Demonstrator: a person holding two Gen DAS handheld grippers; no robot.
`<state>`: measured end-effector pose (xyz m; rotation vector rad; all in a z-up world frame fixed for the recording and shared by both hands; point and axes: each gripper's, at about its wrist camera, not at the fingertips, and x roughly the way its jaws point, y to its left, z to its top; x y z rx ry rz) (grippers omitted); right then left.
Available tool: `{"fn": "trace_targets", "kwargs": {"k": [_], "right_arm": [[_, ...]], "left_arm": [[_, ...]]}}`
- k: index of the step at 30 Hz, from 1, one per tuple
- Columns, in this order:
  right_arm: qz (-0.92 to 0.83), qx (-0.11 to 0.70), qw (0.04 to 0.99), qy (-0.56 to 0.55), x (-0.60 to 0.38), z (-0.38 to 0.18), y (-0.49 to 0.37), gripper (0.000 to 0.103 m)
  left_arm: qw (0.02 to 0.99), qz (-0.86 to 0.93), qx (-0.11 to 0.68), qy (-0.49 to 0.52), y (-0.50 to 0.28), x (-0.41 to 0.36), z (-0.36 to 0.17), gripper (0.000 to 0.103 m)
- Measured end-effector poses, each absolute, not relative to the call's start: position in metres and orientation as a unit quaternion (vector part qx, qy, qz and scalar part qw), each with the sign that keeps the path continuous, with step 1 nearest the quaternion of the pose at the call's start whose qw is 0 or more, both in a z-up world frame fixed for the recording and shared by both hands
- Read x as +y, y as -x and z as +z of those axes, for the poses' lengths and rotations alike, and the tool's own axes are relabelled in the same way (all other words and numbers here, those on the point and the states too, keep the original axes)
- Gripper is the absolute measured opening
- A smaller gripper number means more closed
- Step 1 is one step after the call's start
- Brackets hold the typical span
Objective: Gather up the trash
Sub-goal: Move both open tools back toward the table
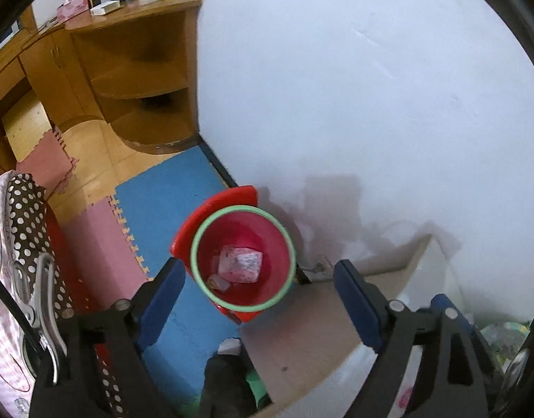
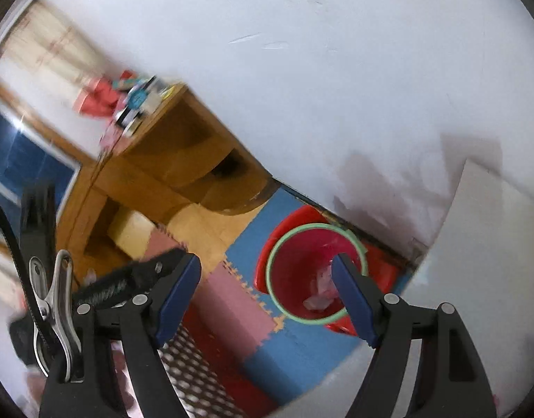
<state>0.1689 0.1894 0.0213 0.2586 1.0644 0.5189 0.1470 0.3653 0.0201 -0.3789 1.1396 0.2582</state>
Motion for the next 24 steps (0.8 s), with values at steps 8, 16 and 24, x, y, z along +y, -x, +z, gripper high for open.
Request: {"fn": "trace_targets", "kwargs": {"k": [8, 16, 24], "right_arm": [[0.257, 0.456, 0.849, -0.074, 0.145, 0.064, -0.129, 0.079], [0.229, 0.433, 0.871, -0.038, 0.09, 0.076, -0.095, 0.079], [0.236, 0.436, 0.868, -0.044, 0.055, 0.076, -0.077, 0.079]], "left_arm": [[0.828, 0.085, 0.519, 0.192, -0.122, 0.313, 0.038, 0.09], [0.838, 0.073, 0.515, 0.166, -0.099, 0.266, 0.049, 0.09], [0.84, 0.071, 0.517, 0.147, -0.073, 0.23, 0.049, 0.09]]}}
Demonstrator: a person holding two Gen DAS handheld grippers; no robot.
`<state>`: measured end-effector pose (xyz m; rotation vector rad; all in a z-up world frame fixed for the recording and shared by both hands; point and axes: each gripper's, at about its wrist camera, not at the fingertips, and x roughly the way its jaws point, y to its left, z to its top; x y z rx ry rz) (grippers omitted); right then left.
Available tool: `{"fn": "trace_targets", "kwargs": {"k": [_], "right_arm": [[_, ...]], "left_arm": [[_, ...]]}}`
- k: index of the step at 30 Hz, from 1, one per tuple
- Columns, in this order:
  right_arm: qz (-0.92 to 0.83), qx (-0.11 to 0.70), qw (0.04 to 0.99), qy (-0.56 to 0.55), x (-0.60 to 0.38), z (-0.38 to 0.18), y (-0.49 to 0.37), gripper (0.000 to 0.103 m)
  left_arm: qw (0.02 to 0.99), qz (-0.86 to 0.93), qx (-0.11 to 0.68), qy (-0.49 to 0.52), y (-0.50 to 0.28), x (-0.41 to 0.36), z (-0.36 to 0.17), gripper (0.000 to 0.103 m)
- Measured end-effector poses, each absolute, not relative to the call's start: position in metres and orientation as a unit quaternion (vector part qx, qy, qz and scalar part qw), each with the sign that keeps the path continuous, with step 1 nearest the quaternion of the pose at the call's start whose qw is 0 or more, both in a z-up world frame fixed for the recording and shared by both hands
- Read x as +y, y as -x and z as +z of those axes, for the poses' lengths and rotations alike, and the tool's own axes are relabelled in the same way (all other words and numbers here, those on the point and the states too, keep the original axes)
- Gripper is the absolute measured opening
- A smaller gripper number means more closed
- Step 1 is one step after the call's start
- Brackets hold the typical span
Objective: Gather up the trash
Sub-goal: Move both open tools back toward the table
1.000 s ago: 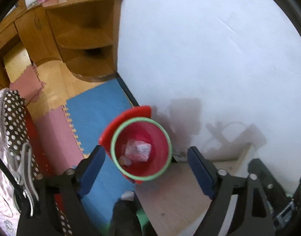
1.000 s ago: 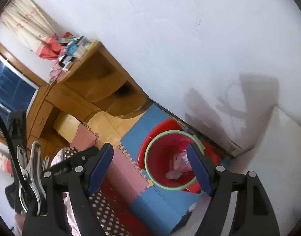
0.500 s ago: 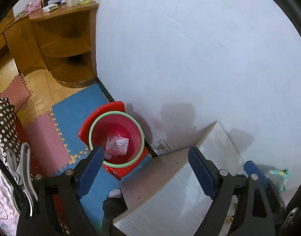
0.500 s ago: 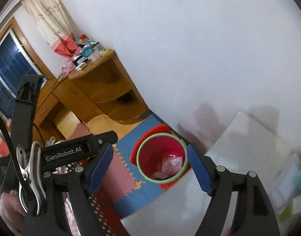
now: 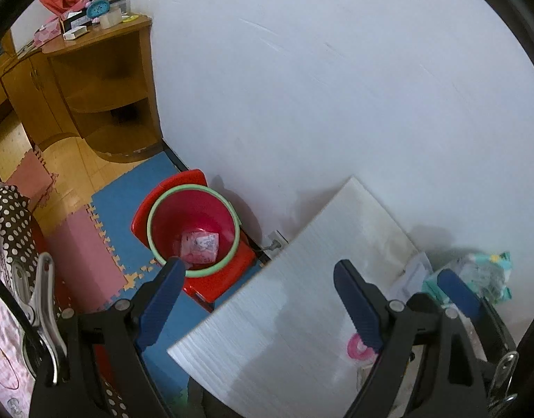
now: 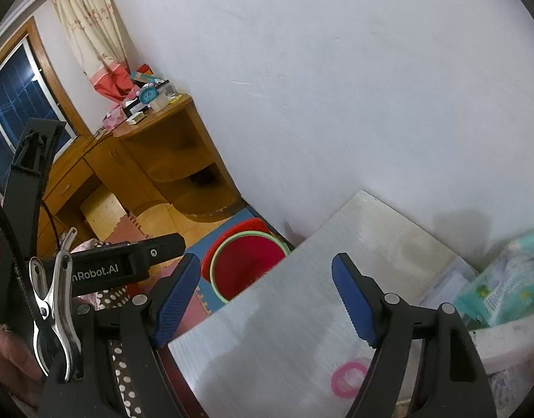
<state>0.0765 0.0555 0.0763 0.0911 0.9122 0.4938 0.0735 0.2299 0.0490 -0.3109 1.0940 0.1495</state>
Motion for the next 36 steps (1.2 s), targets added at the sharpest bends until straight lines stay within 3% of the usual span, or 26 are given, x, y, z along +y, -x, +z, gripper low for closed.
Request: {"fn": "trace_targets", "kwargs": {"k": [15, 36], "right_arm": [[0.233, 0.439, 0.867, -0.03, -0.008, 0.07, -0.042, 0.079], [0.218, 0.463, 0.859, -0.019, -0.067, 0.031, -0.01, 0.079]], "left_arm": [[0.85, 0.063, 0.507, 0.132, -0.036, 0.155, 0.04, 0.09], [0.834, 0.024, 0.536, 0.126, -0.016, 0.098, -0.013, 0.09]]}}
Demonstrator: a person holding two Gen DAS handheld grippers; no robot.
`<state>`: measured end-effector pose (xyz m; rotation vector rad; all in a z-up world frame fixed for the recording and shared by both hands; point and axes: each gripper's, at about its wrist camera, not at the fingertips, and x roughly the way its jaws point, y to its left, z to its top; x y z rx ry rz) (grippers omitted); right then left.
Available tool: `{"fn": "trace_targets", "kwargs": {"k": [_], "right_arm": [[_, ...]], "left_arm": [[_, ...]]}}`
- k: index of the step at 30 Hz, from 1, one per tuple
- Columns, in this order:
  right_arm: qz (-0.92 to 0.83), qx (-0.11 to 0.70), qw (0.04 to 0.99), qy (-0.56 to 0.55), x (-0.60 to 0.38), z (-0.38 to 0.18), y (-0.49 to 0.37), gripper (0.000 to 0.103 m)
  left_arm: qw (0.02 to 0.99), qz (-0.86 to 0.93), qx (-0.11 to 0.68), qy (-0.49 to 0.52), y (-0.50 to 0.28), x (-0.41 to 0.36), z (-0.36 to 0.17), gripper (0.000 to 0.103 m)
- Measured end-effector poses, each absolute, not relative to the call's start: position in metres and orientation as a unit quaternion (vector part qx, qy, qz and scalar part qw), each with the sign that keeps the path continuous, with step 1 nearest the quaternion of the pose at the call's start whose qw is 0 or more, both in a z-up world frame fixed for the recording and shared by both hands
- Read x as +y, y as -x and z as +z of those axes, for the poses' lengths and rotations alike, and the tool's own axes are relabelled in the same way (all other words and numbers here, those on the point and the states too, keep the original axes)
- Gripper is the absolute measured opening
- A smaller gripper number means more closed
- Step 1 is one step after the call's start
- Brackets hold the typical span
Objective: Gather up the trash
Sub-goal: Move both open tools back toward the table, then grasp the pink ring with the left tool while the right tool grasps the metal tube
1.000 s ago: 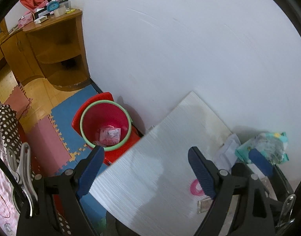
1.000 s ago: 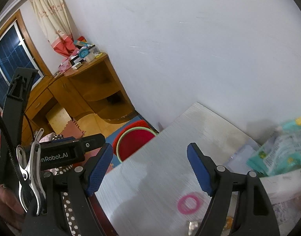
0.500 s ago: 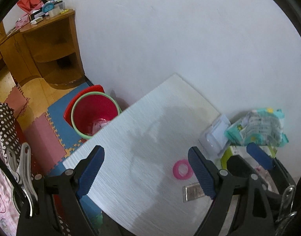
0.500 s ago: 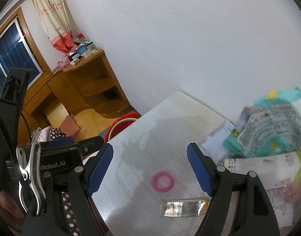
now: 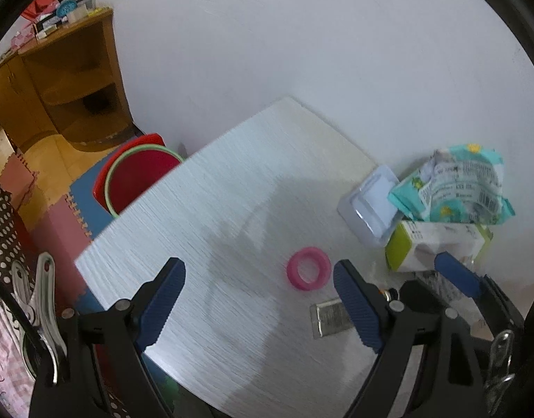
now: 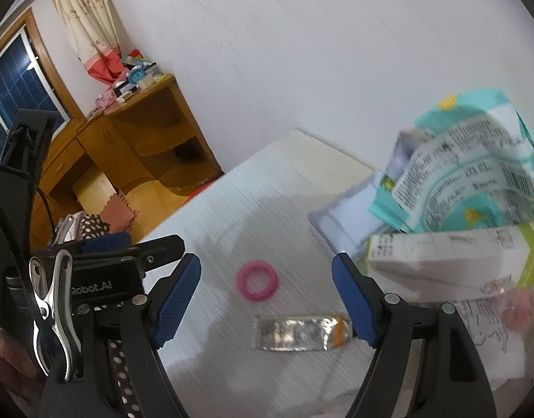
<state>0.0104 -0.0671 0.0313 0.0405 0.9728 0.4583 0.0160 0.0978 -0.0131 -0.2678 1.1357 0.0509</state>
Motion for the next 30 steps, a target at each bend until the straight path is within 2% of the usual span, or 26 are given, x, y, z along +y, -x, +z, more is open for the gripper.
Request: {"fn": "trace_targets", "kwargs": {"k": [12, 18, 28, 30], "right_arm": [[0.187, 0.473, 0.861, -0.001, -0.106, 0.012, 0.022, 0.079], [0.175, 0.475, 0.861, 0.052, -0.121, -0.009, 0.051, 0.079], [0.183, 0.478, 0.859, 0.023, -0.134, -0.021, 0.054, 0.079], [0.186, 0.476, 0.859, 0.016, -0.135, -0.019, 0.056, 0.079]], "left_arm": [[0.83, -0.001, 0.551, 0.084, -0.022, 0.069, -0.045, 0.09], [0.829, -0.011, 0.558, 0.045, -0.022, 0.05, -0.062, 0.09], [0.824, -0.002, 0.567, -0.003, -0.041, 0.03, -0.096, 0.09], [0.816, 0.003, 0.577, -0.011, -0.046, 0.03, -0.104, 0.084]]}}
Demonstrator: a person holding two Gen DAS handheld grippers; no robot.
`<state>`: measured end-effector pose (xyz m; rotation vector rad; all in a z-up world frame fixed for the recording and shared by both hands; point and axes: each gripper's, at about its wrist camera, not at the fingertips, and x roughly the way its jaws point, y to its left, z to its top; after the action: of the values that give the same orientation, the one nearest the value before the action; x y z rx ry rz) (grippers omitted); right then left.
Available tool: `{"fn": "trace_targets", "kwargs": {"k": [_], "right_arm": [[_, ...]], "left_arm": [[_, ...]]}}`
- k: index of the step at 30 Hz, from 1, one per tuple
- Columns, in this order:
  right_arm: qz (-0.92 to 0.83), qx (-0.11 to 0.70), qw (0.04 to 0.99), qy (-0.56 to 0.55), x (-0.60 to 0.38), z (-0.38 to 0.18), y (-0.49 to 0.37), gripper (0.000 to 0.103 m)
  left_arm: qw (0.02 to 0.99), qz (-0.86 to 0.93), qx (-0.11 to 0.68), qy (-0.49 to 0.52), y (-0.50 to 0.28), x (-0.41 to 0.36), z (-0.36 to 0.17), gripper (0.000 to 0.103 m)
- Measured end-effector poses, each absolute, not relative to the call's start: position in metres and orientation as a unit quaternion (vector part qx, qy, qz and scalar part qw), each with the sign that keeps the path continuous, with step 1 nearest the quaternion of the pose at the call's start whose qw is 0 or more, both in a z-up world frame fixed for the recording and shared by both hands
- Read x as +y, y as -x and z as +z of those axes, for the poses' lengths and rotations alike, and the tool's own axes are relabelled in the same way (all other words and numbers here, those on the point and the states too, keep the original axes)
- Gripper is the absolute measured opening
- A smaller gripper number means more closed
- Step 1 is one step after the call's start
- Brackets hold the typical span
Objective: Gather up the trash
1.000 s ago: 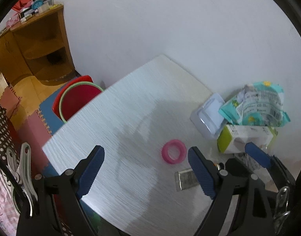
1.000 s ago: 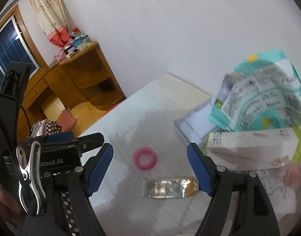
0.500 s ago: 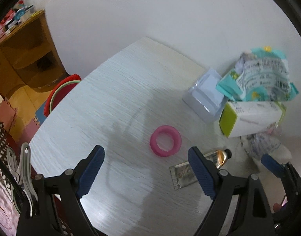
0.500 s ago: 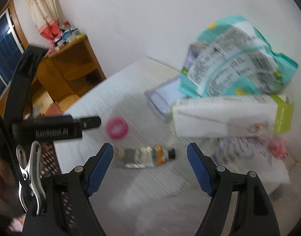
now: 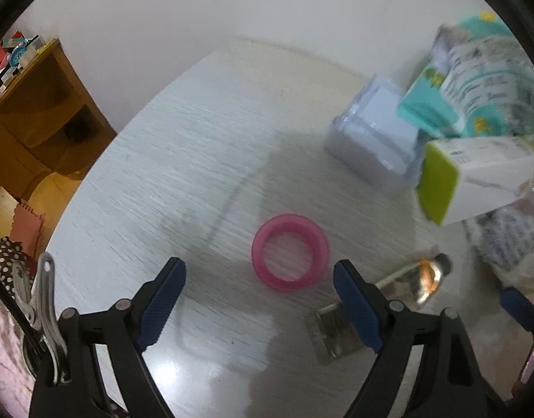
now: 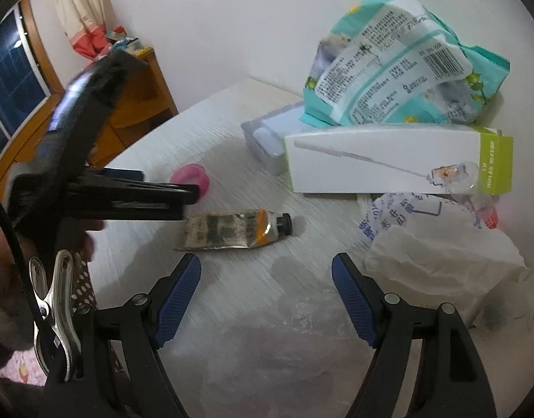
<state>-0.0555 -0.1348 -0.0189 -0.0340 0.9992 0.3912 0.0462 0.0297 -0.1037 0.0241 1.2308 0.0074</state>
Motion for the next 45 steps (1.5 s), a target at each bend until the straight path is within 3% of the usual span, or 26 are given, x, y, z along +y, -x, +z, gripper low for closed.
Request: {"fn": "trace_targets", "kwargs": {"k": [3, 5, 15, 22, 27, 32, 33, 34, 35, 37, 45], "right_arm": [[0.185, 0.483, 0.856, 0.012, -0.137, -0.017, 0.059, 0.079], [0.185, 0.483, 0.856, 0.017, -0.137, -0.016, 0.06, 0.079], [0.217, 0.465, 0.855, 0.076, -0.109, -0.012, 0.039, 0.079], [0.227, 0.47, 0.846, 0.106, -0.095, -0.032, 0.017, 0.079], [0.2, 0.508, 0.838, 0.015, -0.105, -0.043, -0.001, 0.079], [0.174, 0.504, 0.844, 0.053, -0.097, -0.058, -0.003, 0.079], [0.175, 0.503, 0.844, 0.062, -0.096, -0.062, -0.001, 0.077], [0.176, 0.502, 0.845, 0.062, -0.097, -0.064, 0.0, 0.066], [0.184, 0.496, 0.848, 0.045, -0.1, -0.065, 0.003, 0.047], [0.176, 0.491, 0.853, 0.024, -0.106, -0.061, 0.005, 0.032], [0.181, 0.485, 0.854, -0.039, -0.136, -0.043, 0.002, 0.026]], "left_arm": [[0.826, 0.003, 0.564, -0.01, -0.047, 0.029, -0.105, 0.075], [0.833, 0.004, 0.553, -0.006, -0.045, 0.03, -0.102, 0.045], [0.831, 0.02, 0.546, 0.105, -0.022, 0.093, -0.081, 0.043], [0.829, 0.054, 0.545, 0.112, -0.008, 0.135, -0.069, 0.044], [0.828, 0.066, 0.545, 0.114, -0.002, 0.142, -0.064, 0.044], [0.823, 0.058, 0.556, 0.099, 0.004, 0.13, -0.065, 0.044], [0.823, 0.055, 0.557, 0.096, 0.003, 0.129, -0.065, 0.044], [0.823, 0.053, 0.557, 0.091, 0.002, 0.124, -0.065, 0.044], [0.824, 0.05, 0.557, 0.087, 0.0, 0.124, -0.064, 0.044], [0.826, 0.043, 0.557, 0.08, -0.004, 0.12, -0.062, 0.044], [0.829, 0.022, 0.555, 0.068, -0.018, 0.105, -0.056, 0.044]]}}
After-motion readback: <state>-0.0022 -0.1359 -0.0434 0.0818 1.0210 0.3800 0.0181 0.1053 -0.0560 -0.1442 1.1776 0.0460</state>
